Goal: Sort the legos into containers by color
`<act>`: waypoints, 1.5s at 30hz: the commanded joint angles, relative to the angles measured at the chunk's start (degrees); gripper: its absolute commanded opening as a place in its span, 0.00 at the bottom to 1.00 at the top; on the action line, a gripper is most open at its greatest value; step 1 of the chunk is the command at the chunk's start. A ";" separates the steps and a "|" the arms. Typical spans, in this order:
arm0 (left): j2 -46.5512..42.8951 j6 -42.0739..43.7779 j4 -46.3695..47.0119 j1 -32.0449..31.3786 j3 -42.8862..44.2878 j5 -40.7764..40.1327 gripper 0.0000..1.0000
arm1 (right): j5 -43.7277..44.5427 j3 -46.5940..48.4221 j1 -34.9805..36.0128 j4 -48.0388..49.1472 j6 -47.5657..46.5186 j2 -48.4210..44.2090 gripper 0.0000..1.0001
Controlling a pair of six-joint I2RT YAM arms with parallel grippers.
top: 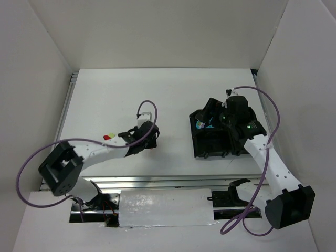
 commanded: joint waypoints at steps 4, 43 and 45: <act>-19.56 23.63 32.70 -7.83 -13.87 16.55 0.00 | -18.29 -3.76 0.74 8.27 3.98 -2.66 1.00; -34.08 40.27 34.76 -14.69 -15.21 33.66 0.39 | -7.86 -9.73 31.77 16.96 8.91 -4.14 0.00; -34.08 39.31 34.58 -14.69 -15.04 32.68 0.69 | -8.56 -10.96 31.59 18.64 8.29 -4.77 0.00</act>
